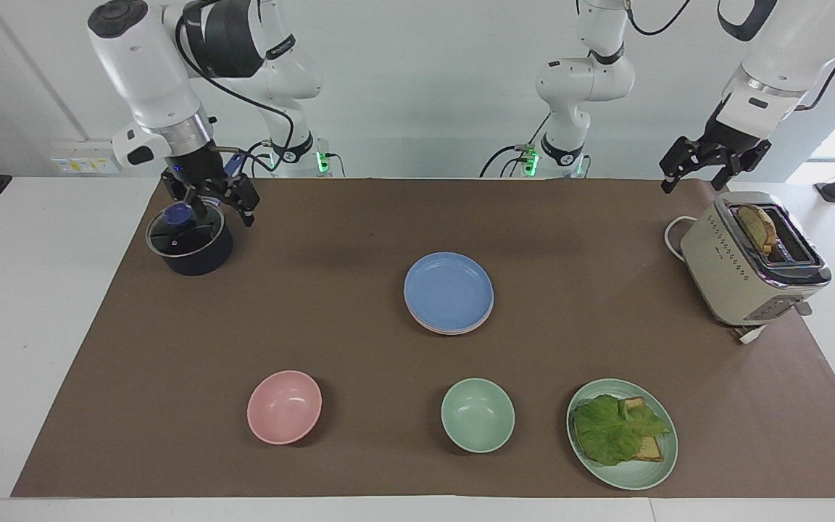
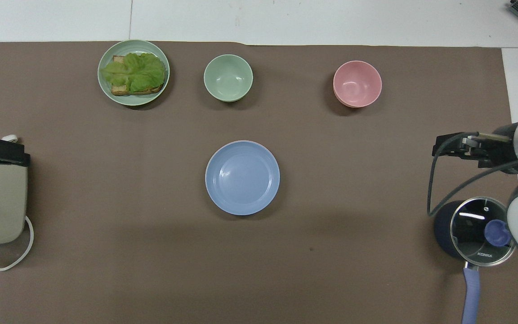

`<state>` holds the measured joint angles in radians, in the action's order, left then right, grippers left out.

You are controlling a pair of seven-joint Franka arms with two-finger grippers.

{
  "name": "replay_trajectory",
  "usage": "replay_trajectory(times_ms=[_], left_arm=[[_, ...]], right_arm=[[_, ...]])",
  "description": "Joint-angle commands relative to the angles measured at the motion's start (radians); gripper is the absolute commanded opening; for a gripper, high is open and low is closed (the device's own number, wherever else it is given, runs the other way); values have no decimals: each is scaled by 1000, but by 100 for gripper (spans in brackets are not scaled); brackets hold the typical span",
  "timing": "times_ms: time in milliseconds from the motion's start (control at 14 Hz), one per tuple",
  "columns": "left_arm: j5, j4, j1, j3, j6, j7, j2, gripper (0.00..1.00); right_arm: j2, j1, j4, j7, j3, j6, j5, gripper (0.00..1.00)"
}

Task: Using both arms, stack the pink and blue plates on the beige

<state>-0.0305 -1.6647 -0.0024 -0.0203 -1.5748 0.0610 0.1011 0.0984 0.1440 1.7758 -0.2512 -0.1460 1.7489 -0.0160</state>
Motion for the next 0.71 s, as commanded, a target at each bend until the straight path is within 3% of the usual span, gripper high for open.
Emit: replay_trajectory(times_ms=[0,214,641], left_arm=[[15,3,12,-6,13,-10,5,100],[14,3,10,-6,15,-10,5,100],[15,3,10,-6,13,-10,5,100]], right_arm=[[-69,16,-157,-11,-20,-110,64,100],[-121,16,-254,-11,-20,-204,67,100],[-108,2,-231,-2,-20,-190,62,100]])
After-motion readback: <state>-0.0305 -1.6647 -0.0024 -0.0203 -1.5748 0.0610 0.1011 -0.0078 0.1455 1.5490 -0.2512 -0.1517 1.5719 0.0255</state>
